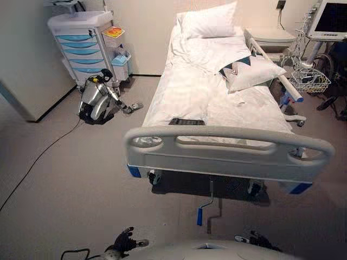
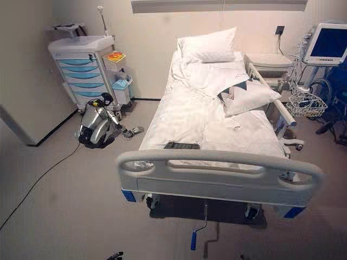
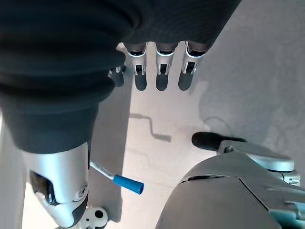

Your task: Raise the hospital bed

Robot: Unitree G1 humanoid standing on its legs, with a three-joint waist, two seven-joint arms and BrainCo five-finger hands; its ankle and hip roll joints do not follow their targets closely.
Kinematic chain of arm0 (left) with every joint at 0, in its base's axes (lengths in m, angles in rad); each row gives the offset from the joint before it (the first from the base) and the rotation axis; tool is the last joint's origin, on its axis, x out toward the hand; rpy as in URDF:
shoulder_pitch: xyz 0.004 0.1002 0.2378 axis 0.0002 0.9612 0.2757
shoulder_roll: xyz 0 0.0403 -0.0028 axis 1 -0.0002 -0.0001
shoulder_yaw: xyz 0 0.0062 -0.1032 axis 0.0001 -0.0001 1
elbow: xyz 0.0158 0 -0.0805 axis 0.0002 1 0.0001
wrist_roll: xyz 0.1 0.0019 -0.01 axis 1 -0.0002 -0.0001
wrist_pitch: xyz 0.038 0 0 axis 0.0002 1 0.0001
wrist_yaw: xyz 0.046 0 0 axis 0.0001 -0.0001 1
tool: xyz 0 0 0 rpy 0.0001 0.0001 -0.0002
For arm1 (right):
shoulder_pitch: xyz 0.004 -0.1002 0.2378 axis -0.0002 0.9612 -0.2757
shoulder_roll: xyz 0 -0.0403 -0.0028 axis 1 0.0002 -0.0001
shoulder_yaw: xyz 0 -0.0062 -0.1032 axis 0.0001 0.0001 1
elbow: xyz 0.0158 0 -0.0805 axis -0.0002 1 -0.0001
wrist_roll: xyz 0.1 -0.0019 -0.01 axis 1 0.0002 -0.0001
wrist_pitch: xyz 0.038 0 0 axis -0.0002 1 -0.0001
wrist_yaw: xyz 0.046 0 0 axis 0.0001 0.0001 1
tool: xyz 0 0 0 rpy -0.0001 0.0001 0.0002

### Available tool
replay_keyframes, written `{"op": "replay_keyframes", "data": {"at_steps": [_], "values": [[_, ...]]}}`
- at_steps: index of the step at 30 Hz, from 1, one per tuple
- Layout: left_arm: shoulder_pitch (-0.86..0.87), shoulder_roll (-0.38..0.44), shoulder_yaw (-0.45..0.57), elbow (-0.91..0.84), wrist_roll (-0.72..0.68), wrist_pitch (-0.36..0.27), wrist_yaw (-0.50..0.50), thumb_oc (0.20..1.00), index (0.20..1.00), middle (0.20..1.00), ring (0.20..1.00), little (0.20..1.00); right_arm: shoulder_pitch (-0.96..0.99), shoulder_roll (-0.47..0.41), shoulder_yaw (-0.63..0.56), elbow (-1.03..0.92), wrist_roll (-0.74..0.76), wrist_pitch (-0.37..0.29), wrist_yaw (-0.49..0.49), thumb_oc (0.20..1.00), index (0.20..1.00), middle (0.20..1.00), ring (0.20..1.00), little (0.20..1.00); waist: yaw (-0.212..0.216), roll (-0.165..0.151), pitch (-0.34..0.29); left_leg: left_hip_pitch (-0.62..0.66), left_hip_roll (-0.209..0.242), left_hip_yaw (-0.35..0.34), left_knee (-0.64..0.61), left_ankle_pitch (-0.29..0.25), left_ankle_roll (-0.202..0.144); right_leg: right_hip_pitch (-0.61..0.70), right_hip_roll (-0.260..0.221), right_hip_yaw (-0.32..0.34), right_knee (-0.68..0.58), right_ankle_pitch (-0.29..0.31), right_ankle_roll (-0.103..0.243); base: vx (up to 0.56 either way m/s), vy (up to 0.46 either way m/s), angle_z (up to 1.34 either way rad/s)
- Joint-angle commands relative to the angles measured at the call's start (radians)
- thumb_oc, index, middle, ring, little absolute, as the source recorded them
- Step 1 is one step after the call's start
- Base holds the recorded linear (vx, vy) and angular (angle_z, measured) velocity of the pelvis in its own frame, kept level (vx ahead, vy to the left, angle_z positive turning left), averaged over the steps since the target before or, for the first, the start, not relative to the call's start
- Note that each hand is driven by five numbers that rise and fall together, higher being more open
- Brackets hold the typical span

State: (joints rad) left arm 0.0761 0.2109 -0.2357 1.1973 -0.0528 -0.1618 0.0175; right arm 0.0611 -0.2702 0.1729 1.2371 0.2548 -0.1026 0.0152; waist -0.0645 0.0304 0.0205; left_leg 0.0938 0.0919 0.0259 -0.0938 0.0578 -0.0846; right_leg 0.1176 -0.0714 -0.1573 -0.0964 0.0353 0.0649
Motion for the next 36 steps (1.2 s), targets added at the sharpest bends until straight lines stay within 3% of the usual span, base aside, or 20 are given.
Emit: {"op": "replay_keyframes", "data": {"at_steps": [1,11,17,18,26,29,33,36], "values": [[-0.112,-0.006,0.003,0.034,-0.012,-0.014,-0.010,1.000,1.000,1.000,1.000,1.000,-0.108,0.018,0.015,0.037,-0.009,-0.008,0.003,1.000,1.000,1.000,1.000,1.000,0.004,-0.054,0.053,0.062,-0.040,0.006,0.019,-0.068,0.026,0.027,-0.044,0.011,0.009,-0.004,0.091,0.05,-0.089,0.06],[-0.123,0.015,0.022,-0.008,-0.039,-0.024,0.014,1.000,1.000,1.000,1.000,1.000,-0.126,0.009,0.025,0.036,-0.031,-0.004,-0.009,1.000,1.000,1.000,1.000,1.000,0.001,-0.051,0.094,0.015,-0.041,0.001,0.024,-0.052,0.025,-0.027,-0.045,0.014,0.026,0.005,0.088,-0.04,-0.003,-0.01],[-0.142,0.043,0.018,-0.142,-0.095,-0.048,0.031,1.000,1.000,1.000,1.000,1.000,-0.200,-0.019,0.045,0.006,-0.048,-0.004,-0.025,1.000,1.000,1.000,1.000,1.000,0.019,-0.009,0.164,-0.110,-0.049,0.026,0.074,-0.044,0.036,-0.216,-0.061,0.007,0.154,-0.001,0.093,-0.16,0.040,-0.18],[-0.133,0.055,0.016,-0.235,-0.126,-0.061,0.026,1.000,1.000,1.000,1.000,1.000,-0.222,-0.028,0.055,-0.013,-0.055,-0.004,-0.028,1.000,1.000,1.000,1.000,1.000,0.029,-0.003,0.182,-0.141,-0.054,0.035,0.099,-0.046,0.037,-0.261,-0.071,0.004,0.195,0.000,0.099,-0.06,0.032,-0.52],[-0.129,0.095,0.011,-0.498,-0.228,-0.087,0.018,1.000,1.000,1.000,1.000,1.000,-0.322,-0.024,0.072,-0.041,-0.067,0.005,-0.054,1.000,1.000,1.000,1.000,1.000,0.047,-0.012,0.255,-0.192,-0.061,0.058,0.122,-0.045,0.041,-0.345,-0.102,-0.026,0.245,0.029,0.130,-0.06,0.035,-0.21],[-0.174,0.177,-0.032,-0.727,-0.202,-0.088,0.018,1.000,1.000,1.000,1.000,1.000,-0.384,-0.017,0.077,-0.083,0.000,0.002,-0.079,1.000,1.000,1.000,1.000,1.000,0.044,-0.010,0.316,-0.284,-0.068,0.055,0.137,-0.028,0.033,-0.406,-0.105,-0.025,0.220,0.039,0.127,-0.15,0.014,-0.10],[-0.318,0.303,-0.108,-0.992,-0.150,-0.089,0.015,1.000,1.000,1.000,1.000,1.000,-0.475,-0.028,0.082,-0.129,0.086,-0.016,-0.115,1.000,1.000,1.000,1.000,1.000,0.031,0.011,0.401,-0.470,-0.080,0.017,0.217,-0.009,0.032,-0.569,-0.122,-0.004,0.304,0.037,0.111,-0.19,-0.030,0.16],[-0.395,0.333,-0.137,-1.143,-0.166,-0.094,0.007,1.000,1.000,1.000,1.000,1.000,-0.560,-0.020,0.107,-0.122,0.112,-0.019,-0.114,1.000,1.000,1.000,1.000,1.000,0.037,0.021,0.443,-0.598,-0.077,0.004,0.287,-0.007,0.029,-0.680,-0.125,-0.009,0.338,0.039,0.099,-0.16,-0.040,0.45]]}}
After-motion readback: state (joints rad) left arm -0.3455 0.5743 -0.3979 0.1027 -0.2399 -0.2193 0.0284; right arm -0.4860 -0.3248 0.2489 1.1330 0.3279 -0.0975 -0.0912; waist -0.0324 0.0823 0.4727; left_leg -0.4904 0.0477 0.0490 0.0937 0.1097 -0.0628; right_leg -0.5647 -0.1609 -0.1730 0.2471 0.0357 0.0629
